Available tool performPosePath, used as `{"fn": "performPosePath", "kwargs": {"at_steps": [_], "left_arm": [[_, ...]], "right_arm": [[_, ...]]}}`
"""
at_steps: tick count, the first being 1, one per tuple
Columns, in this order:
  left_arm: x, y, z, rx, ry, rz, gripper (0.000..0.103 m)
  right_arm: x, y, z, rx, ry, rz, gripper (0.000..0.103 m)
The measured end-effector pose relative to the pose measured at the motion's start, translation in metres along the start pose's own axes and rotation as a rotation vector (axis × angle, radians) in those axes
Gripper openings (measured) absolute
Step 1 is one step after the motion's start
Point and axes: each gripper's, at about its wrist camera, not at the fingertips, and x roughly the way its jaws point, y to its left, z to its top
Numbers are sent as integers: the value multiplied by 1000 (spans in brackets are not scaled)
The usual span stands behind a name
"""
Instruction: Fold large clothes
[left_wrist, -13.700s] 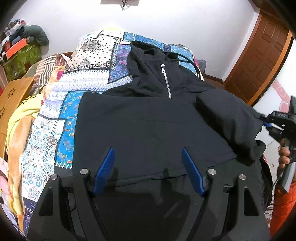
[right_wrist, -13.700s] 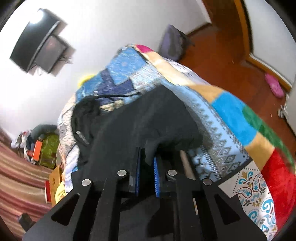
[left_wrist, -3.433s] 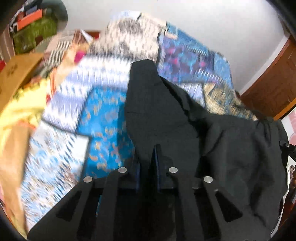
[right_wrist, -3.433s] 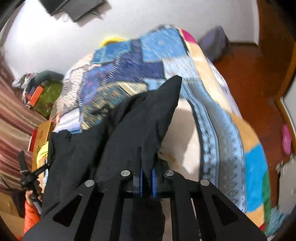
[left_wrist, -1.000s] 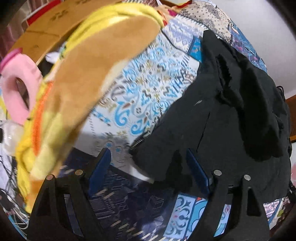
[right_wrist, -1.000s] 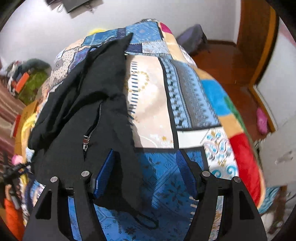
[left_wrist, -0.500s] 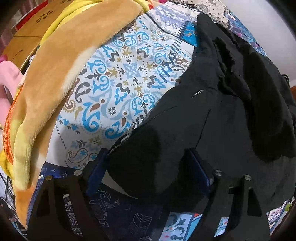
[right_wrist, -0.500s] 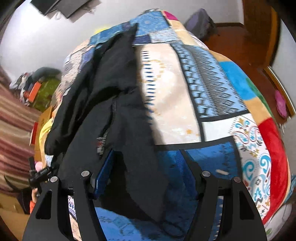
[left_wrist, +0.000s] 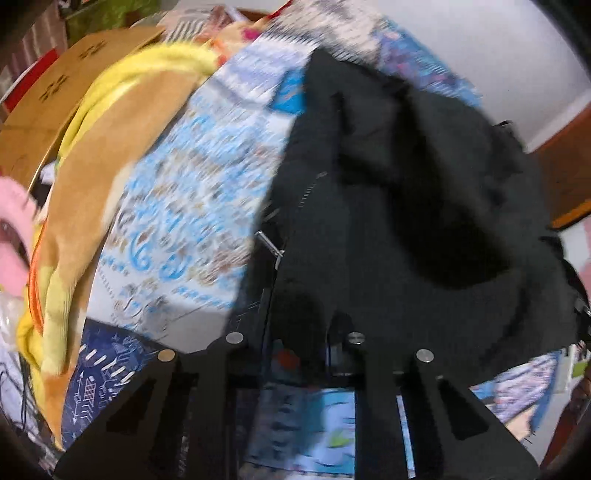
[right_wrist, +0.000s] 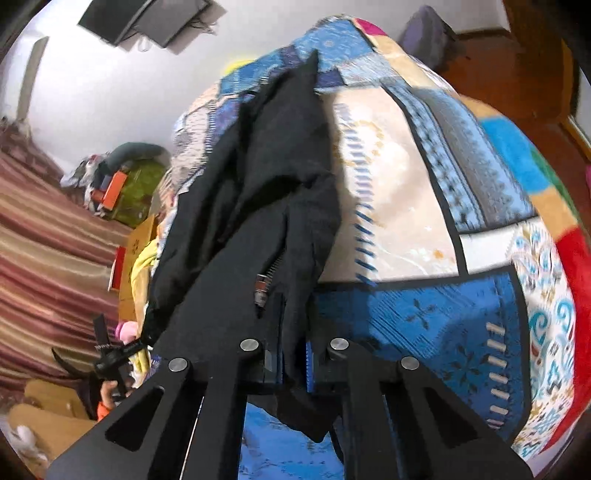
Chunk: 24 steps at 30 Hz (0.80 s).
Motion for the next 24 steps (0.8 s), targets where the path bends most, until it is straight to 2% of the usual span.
{"fn": "performPosePath", "kwargs": {"at_steps": [5,11,13,14,18,24], "left_arm": [[-38,-36,18,79,-89,-59,15],[-81,-61,65,102,-191,-193,10],[-93,-68,85,102,-229,-232,0],[-97,-70,93,100,-241,-261,1],[-91,-74,138,87,-299,-211,1],[-26,-58,198,38,-254,-111,1]], "right_arm": [[-12,29,26,-82,-55,41,6],[-9,53,72,-130,-90,79,6],[-7,54,88,-123,-102,84,5],[-6,52,97,-113,-109,91,5],[11,41,138,-49,-130,97,5],[63,20,191,2,-120,35,5]]}}
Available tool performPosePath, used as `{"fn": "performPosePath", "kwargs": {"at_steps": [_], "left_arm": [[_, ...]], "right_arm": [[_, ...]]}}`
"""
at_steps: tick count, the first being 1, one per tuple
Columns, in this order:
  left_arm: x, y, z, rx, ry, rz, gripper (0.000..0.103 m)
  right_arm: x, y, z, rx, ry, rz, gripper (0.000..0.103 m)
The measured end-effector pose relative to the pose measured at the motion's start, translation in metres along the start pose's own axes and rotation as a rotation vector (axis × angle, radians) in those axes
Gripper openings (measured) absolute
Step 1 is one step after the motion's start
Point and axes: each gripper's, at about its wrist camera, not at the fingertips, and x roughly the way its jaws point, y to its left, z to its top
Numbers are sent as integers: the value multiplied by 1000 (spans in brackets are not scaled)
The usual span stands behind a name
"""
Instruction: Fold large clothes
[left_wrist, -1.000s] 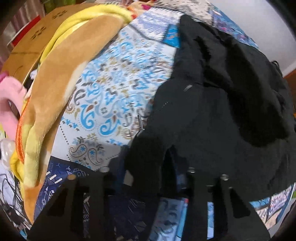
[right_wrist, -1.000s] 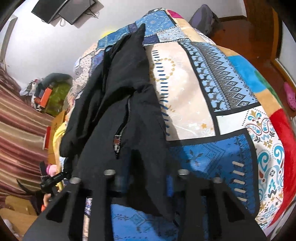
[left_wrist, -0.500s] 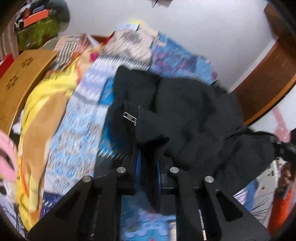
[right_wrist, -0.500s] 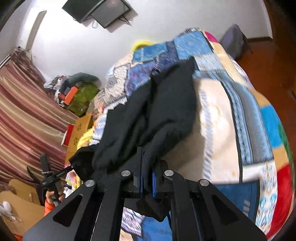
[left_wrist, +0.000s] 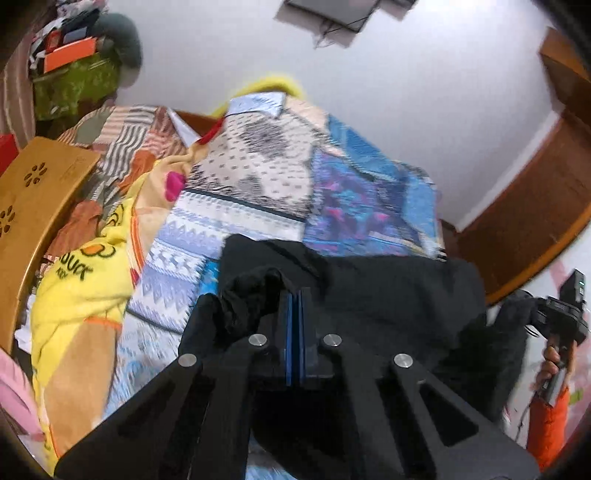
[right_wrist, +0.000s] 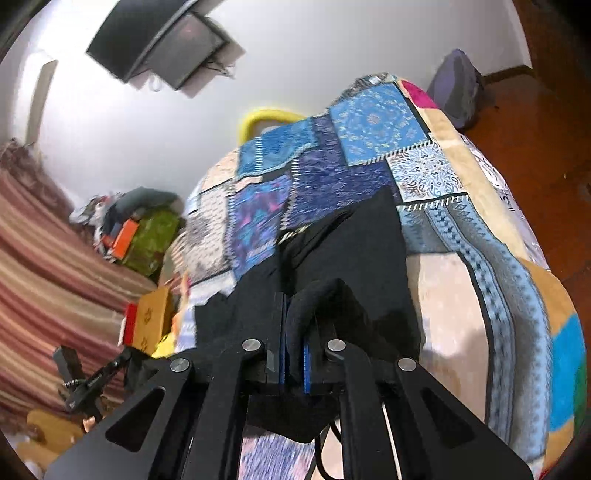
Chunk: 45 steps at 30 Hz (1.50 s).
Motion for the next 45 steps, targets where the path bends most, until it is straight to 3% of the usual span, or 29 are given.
{"fn": "performPosePath", "kwargs": {"at_steps": [7,13,18,19,22,23,26,28,29,38,45], "left_arm": [[87,48,39,-77,23,120,1],[158,66,30,-69,119,174,2],[160,39,17,100,89,310,4],[158,37,16,126,92,331,5],[143,26,13,194,105,359,11],[135,22,13,213,100,362,18],[104,6,10,261,59,349,57],[85,-7,6,294,17,334,59],[77,-14,5,313,8,327,60],[47,-72,-12,345,3,178,65],[77,-105,-31,362,67,110,65]], "right_arm": [[59,-48,33,67,21,-99,5],[83,-73,39,119,49,-44,4],[73,-64,39,68,68,-72,4],[74,-64,40,75,79,-72,9],[69,-64,40,122,112,-82,12],[66,-63,40,129,120,-93,13],[50,-52,37,99,108,-148,24],[34,-43,34,64,66,-204,51],[26,-38,33,46,40,-215,55],[-2,36,4,-270,-6,-260,56],[41,99,-37,-604,12,-295,58]]}}
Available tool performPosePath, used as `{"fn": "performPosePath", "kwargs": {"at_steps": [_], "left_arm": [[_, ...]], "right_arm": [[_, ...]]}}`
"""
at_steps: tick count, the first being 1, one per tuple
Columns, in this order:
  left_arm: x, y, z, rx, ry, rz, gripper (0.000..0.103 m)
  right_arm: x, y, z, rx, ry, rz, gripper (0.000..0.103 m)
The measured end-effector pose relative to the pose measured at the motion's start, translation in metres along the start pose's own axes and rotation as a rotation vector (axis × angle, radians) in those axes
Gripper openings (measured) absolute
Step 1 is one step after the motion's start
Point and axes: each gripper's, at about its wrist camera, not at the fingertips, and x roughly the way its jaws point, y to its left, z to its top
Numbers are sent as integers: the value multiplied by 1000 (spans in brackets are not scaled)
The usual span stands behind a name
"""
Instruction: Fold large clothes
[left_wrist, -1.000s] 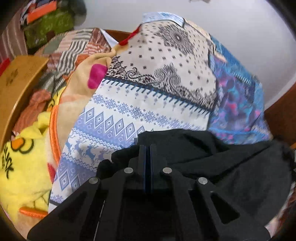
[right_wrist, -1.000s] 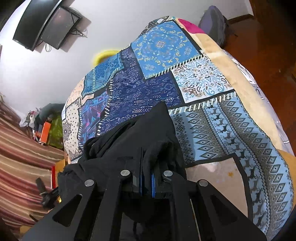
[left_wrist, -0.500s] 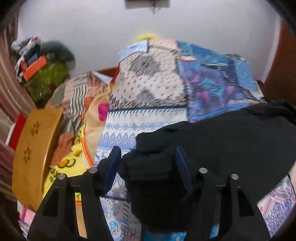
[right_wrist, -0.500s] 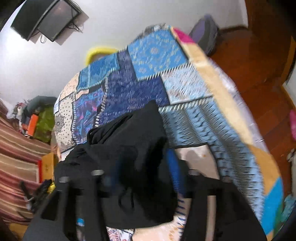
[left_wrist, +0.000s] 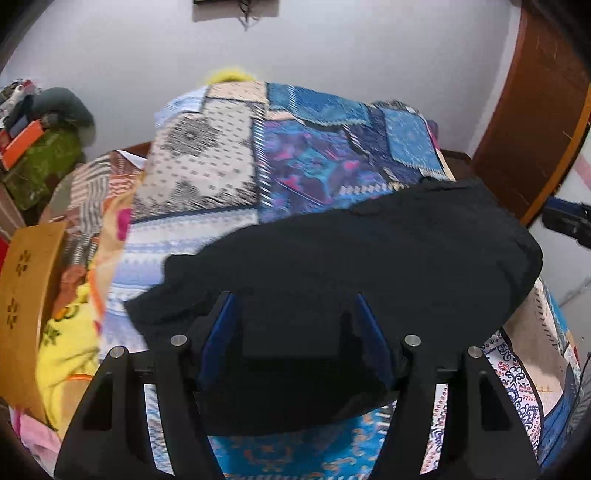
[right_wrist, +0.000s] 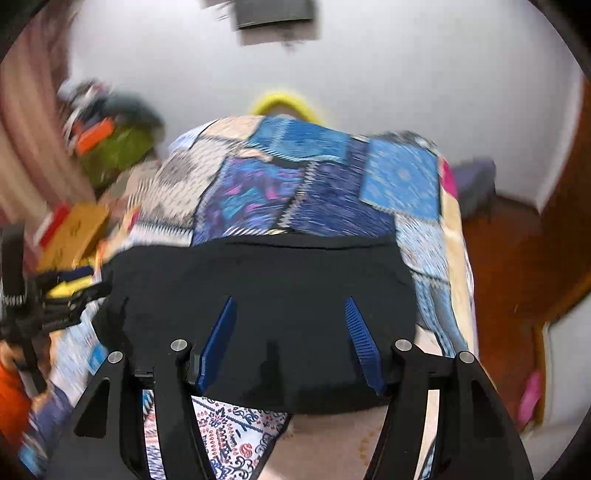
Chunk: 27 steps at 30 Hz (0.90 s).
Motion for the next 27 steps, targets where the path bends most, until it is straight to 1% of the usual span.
{"fn": "performPosePath", "kwargs": {"at_steps": [2,4,7,9,10,12,13,16,19,21,25,27], "left_arm": [[11,-8,-2,-3,16,-23,65],[23,-13,-4,-7,37,-46,65],[35,-19,-8,5,22,-18,68],[43,-20,-11,-2,17,-19,71],[48,-20,-14,-7,21,-22,71],[55,-21,-18,-9,27,-22,71],[58,-21,-21,-14,22,-20,72],[57,-23,-26,-13,-5,-4,72],[54,-19,-28,-44,1,-13,72],[50,-15,-31,-60,8,-15,72],[32,-12,-39,-63,6,5,72],[21,-3,-45,-102,5,-3,72]], "right_arm": [[16,16,-1,-54,17,-4,58],[31,27,-4,-80,48,12,58],[56,38,-11,-96,109,37,58],[72,42,-18,-105,149,30,58],[76,42,-21,-103,150,24,60],[80,38,-23,-90,140,32,65],[79,37,-23,-85,142,38,66],[80,36,-23,-78,147,39,67],[77,40,-25,-81,150,22,68],[74,39,-26,-70,154,19,68],[66,36,-28,-41,168,23,68],[63,35,-28,-30,174,18,68]]}}
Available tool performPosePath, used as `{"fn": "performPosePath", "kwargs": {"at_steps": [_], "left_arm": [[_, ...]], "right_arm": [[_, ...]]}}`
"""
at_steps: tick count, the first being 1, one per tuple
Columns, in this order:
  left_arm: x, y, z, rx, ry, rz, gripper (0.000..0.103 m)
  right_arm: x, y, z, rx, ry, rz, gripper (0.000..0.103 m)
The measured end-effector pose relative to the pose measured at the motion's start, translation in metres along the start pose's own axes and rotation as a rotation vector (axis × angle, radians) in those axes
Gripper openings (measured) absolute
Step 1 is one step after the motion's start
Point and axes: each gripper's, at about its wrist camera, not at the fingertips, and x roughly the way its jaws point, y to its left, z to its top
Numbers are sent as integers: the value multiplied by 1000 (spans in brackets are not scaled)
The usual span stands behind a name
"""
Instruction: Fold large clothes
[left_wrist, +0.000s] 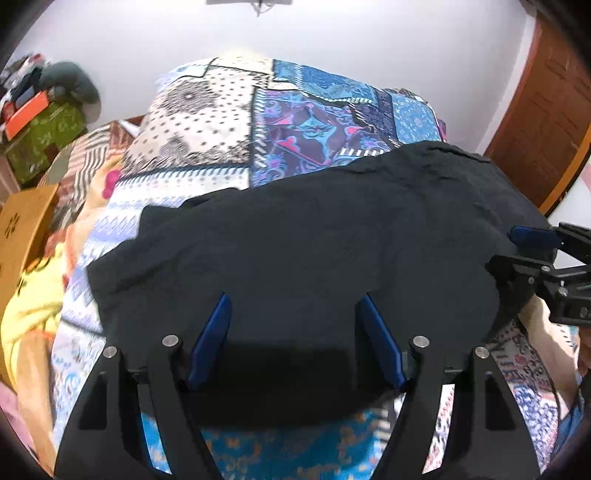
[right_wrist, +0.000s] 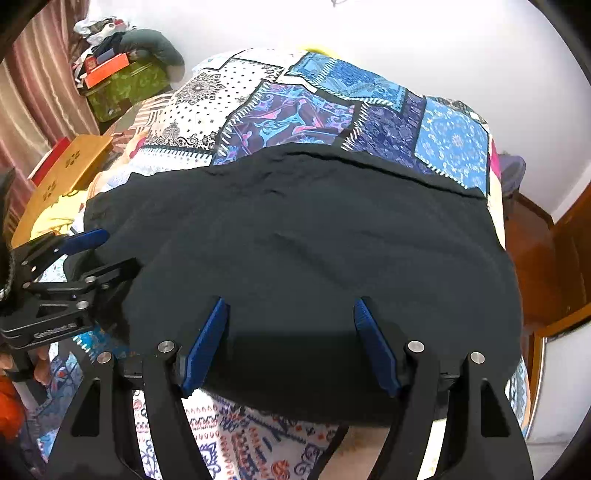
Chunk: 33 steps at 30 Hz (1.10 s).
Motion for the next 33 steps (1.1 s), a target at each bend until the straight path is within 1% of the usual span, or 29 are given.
{"fn": "performPosePath", "kwargs": {"at_steps": [2,3,6,9,11,14,15,19,22,24,27,29,33], "left_arm": [[-9,14,-3,-69,-4,-18,72],[-15,27,-6,-136,-8,-27,72],[-27,55,-13,-274,-15,-43,72],[-33,82,-23,-398,2,-106,72],[-35,94,-31,-466,3,-120,72],[-34,107,-44,-541,19,-141,72],[-32,111,-49,-569,30,-160,72],[-20,126,-73,-698,86,-272,72],[-8,131,-88,-763,123,-312,72],[3,132,-93,-800,150,-345,72],[19,135,-96,-868,165,-430,72],[25,138,-94,-907,150,-453,72],[39,142,-90,-967,131,-443,80]], "right_arm": [[-4,0,-1,7,1,5,68],[-6,1,-1,7,-1,7,68],[-13,5,-1,-4,-15,6,68],[-20,13,0,-34,-39,-7,68],[-25,20,1,-55,-64,-13,68],[-24,29,5,-68,-77,2,68],[-22,32,6,-71,-75,10,68],[-6,45,10,-103,-42,27,68],[12,51,6,-124,12,37,68],[17,53,3,-138,11,18,69],[16,56,1,-166,1,13,72],[15,55,-1,-165,-3,18,73],[17,53,-3,-153,-7,33,74]]}}
